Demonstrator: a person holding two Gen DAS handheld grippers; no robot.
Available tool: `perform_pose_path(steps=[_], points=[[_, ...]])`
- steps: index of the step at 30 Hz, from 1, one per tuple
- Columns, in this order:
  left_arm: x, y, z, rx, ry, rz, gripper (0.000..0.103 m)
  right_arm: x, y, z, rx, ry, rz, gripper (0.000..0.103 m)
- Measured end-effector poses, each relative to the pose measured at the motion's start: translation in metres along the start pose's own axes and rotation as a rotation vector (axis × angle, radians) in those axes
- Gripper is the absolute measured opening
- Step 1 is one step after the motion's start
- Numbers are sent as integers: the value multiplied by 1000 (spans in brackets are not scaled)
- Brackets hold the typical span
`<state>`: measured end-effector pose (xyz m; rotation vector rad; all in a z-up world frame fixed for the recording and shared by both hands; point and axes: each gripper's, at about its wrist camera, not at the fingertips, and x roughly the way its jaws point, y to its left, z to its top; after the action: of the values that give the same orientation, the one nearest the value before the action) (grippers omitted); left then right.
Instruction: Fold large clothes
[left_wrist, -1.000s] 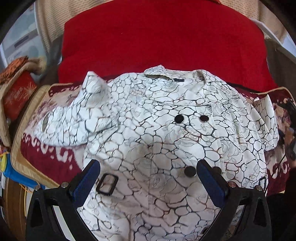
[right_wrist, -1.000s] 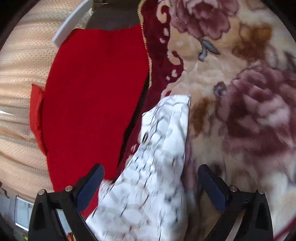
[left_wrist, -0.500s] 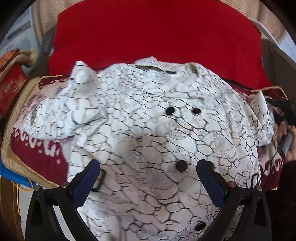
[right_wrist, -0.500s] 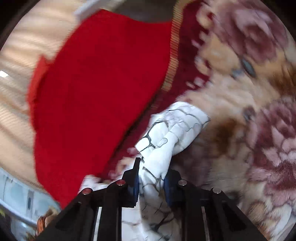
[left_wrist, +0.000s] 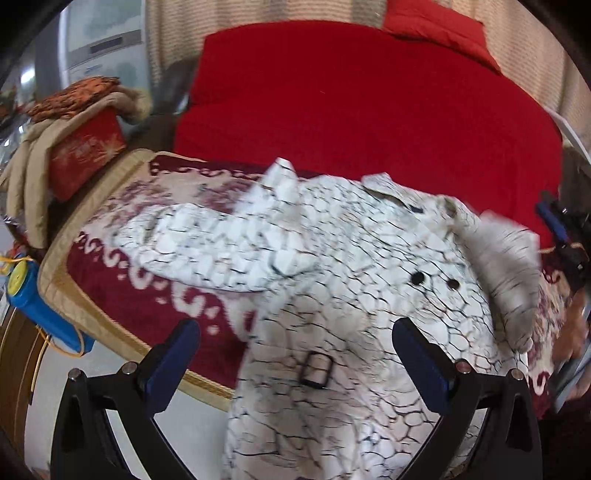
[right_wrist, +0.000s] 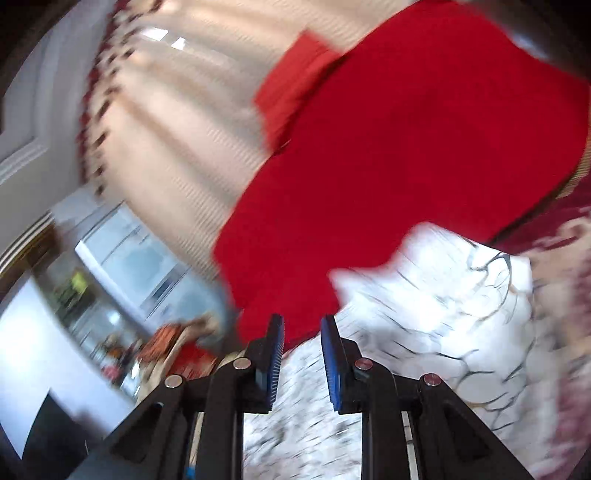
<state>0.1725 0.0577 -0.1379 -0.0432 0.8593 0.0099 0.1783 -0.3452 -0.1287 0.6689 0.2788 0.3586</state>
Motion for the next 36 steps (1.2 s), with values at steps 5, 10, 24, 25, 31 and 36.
perform_pose_path(steps=[5,10,24,25,31,36], points=[[-1,13,2,-43,-12,-10,103,53,15,-46,-15,285,63,26],[14,-22,13,7,17,-132,103,11,-20,-11,73,158,-25,90],[170,-198,102,12,271,-548,99,-45,-200,0,764,47,16,75],[180,-205,103,-7,299,-570,96,-44,-198,1,771,53,24,75],[224,-245,94,-9,422,-601,46,-36,-203,10,761,52,29,75],[217,-243,90,-1,349,-613,10,-31,-207,6,757,74,2,75]])
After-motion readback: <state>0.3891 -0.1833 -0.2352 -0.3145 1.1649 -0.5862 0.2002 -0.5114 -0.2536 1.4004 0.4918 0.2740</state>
